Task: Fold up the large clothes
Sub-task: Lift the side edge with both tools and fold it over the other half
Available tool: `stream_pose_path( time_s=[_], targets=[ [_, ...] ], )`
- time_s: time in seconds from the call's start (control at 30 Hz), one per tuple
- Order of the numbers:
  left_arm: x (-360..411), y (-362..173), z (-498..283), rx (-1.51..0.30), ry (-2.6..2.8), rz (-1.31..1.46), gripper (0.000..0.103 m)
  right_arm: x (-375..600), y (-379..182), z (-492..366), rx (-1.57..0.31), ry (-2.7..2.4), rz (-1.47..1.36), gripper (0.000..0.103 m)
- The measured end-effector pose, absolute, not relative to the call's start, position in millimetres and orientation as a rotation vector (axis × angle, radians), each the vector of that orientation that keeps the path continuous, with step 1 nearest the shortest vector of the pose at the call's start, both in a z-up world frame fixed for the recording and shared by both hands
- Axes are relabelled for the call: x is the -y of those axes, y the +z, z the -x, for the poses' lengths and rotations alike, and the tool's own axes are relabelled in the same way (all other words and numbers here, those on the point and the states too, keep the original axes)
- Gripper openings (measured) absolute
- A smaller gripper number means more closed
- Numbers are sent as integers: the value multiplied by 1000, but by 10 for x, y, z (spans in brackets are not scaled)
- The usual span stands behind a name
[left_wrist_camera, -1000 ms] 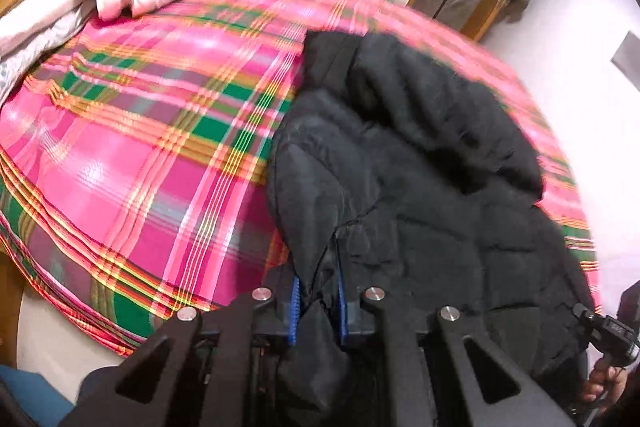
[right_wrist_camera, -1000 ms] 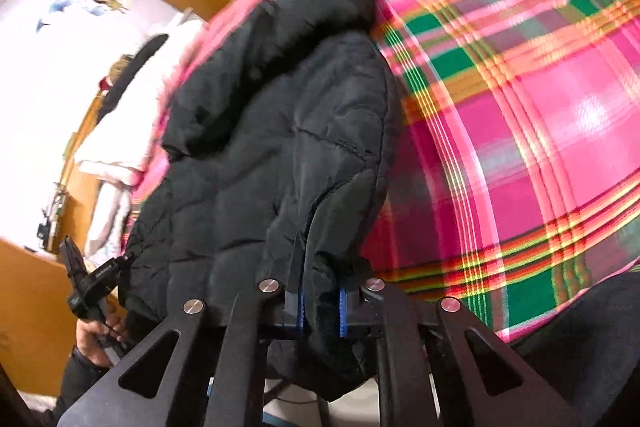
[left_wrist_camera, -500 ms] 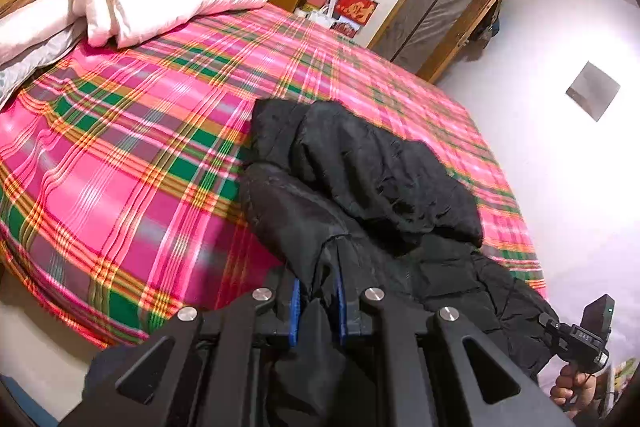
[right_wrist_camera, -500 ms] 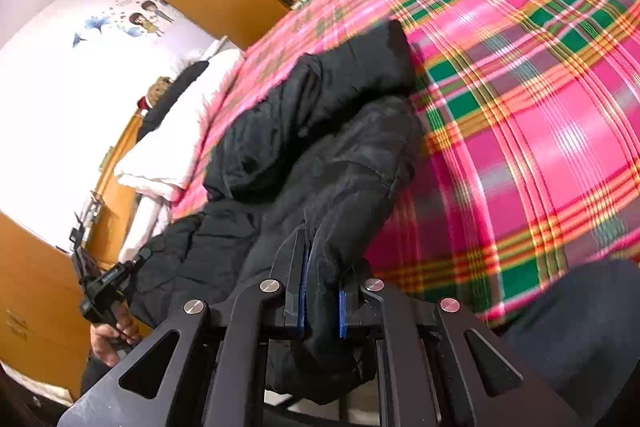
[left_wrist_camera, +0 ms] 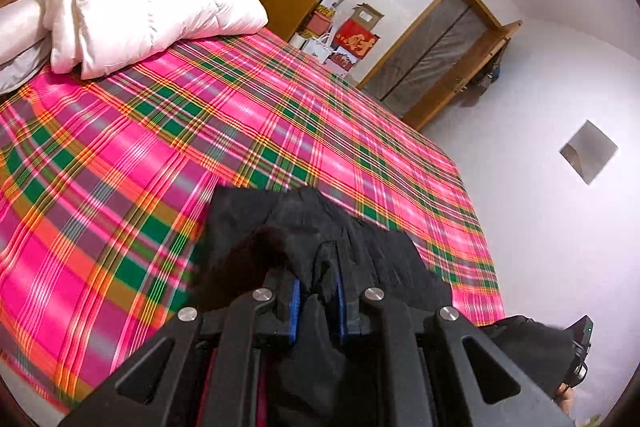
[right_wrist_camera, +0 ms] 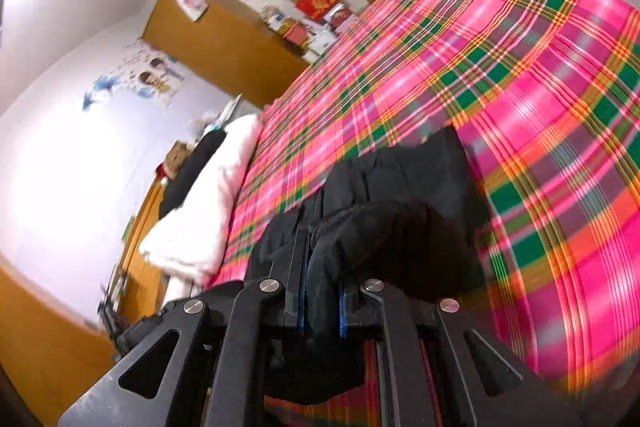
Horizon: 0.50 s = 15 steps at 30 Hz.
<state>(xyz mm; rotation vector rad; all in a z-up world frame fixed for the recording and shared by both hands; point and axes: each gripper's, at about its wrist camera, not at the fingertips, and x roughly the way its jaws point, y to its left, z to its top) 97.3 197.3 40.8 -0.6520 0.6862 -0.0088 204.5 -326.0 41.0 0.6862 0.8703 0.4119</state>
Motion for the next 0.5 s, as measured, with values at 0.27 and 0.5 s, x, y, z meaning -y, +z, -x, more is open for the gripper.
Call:
stream_pose_path(
  time_s=[0.27, 0.5],
  targets=[
    [-2145, -170, -2122, -829, 61, 680, 15, 3117, -192, -3245, -1069, 285, -730, 15],
    [-2206, -696, -2679, -934, 69, 741, 26, 3171, -704, -3674, -1156, 231, -878, 32]
  ],
)
